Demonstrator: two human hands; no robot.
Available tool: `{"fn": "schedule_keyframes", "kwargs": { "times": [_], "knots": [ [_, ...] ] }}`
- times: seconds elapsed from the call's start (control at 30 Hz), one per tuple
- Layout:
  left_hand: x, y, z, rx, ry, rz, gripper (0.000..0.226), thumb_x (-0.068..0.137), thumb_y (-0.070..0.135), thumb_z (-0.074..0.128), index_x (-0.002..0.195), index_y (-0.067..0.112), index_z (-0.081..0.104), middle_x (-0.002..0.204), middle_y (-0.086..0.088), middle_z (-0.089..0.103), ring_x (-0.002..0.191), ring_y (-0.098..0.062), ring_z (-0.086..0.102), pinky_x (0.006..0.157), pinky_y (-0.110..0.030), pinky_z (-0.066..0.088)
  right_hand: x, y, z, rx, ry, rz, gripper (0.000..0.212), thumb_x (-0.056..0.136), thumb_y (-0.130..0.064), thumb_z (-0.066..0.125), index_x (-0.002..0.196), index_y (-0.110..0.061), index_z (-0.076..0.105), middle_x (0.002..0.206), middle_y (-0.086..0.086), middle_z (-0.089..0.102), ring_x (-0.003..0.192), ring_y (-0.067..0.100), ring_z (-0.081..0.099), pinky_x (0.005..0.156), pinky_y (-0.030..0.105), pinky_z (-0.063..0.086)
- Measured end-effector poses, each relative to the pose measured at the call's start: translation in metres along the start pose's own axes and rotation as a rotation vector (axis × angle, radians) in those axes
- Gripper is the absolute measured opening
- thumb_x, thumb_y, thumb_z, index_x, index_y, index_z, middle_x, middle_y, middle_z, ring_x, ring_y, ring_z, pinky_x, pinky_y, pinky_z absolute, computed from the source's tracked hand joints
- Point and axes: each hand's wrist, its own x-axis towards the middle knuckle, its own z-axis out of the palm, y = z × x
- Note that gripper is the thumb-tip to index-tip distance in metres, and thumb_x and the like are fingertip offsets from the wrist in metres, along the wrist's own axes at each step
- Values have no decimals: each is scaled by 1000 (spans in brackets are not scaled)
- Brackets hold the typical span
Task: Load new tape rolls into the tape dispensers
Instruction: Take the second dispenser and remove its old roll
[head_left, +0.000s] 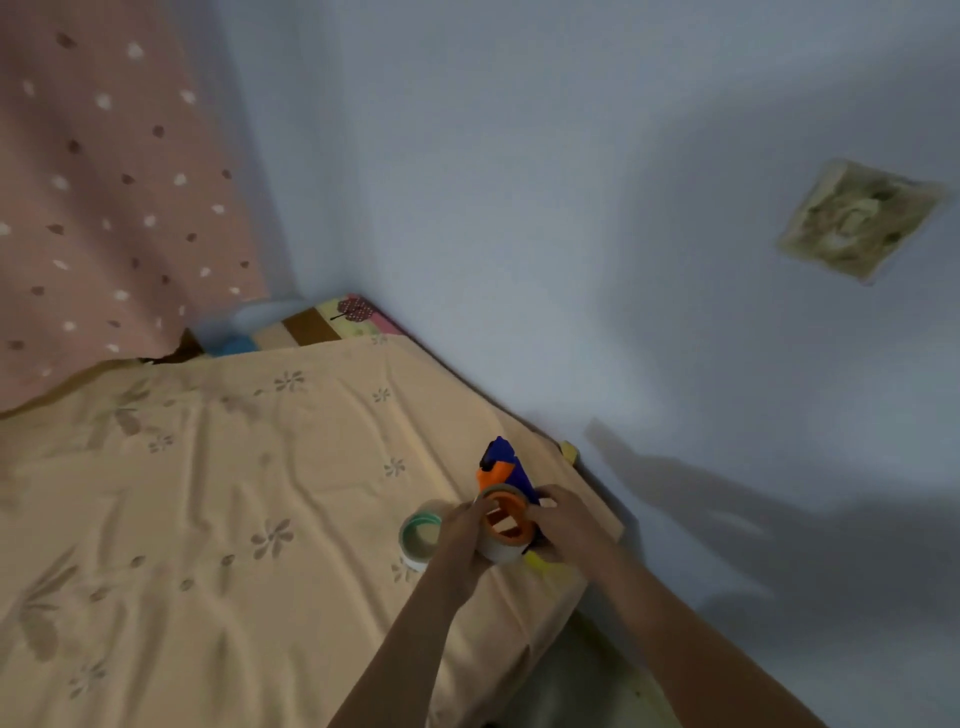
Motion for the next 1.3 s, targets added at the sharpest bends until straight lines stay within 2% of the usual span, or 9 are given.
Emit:
{"fn": "schedule_keyframes", "kwargs": {
  "times": [0.1,0.27,0.37,0.57,0.73,0.87,0.97,1.13,1.3],
  "knots": [
    [11,12,2,-47,-16,24,34,95,14,64,125,-1,63,122,-29,70,104,-39,70,75,-45,63,16,-20,-2,89,-132,21,42,90,-14,70,129,-9,53,107,11,70,85,19,71,54,26,61],
    [31,25,5,-120,2,60,42,96,20,60,133,2,60,126,-28,68,104,-35,70,86,-46,59,56,-40,-5,41,-258,-19,27,90,-21,70,115,-11,65,109,14,73,97,29,71,83,44,62],
    [35,28,11,-200,48,63,43,94,22,61,134,5,60,112,-19,76,97,-29,73,77,-40,61,77,-47,-13,51,-371,-39,27,90,-29,72,110,-12,70,106,13,75,98,32,71,80,44,63],
    [38,28,22,-288,126,88,65,84,20,67,145,5,48,140,-28,59,131,-42,56,109,-58,44,113,-63,-14,-180,-463,-97,12,100,-26,58,99,-18,67,100,8,71,91,22,68,70,34,60],
    [31,26,21,-354,196,131,82,69,19,73,145,6,44,146,-30,51,129,-44,57,91,-55,57,131,-72,2,-515,-393,-378,27,104,-24,45,98,-8,66,76,6,64,70,21,61,52,19,42],
    [28,26,13,-394,197,164,62,86,11,63,145,2,45,140,-29,56,120,-41,58,99,-57,51,132,-80,11,-603,-211,-468,31,95,-30,62,122,-15,62,111,2,66,92,14,59,61,13,38],
    [28,31,8,-355,209,216,56,93,14,62,145,1,45,121,-23,63,107,-36,62,86,-49,56,116,-91,20,-594,-133,-695,45,91,-27,69,133,-20,54,125,1,59,112,16,58,79,18,40],
    [28,38,4,-479,140,249,58,93,47,61,136,7,61,132,-22,67,124,-36,64,98,-47,55,88,-100,37,-760,-653,-643,80,69,-56,76,139,-38,41,124,-12,57,110,12,59,86,28,54],
    [36,37,-3,-631,107,158,62,104,57,32,127,11,66,120,-17,75,115,-33,69,93,-48,56,90,-85,40,-768,-561,-676,82,71,-37,84,138,-37,37,133,-3,49,118,20,53,91,33,54]
  ]
}}
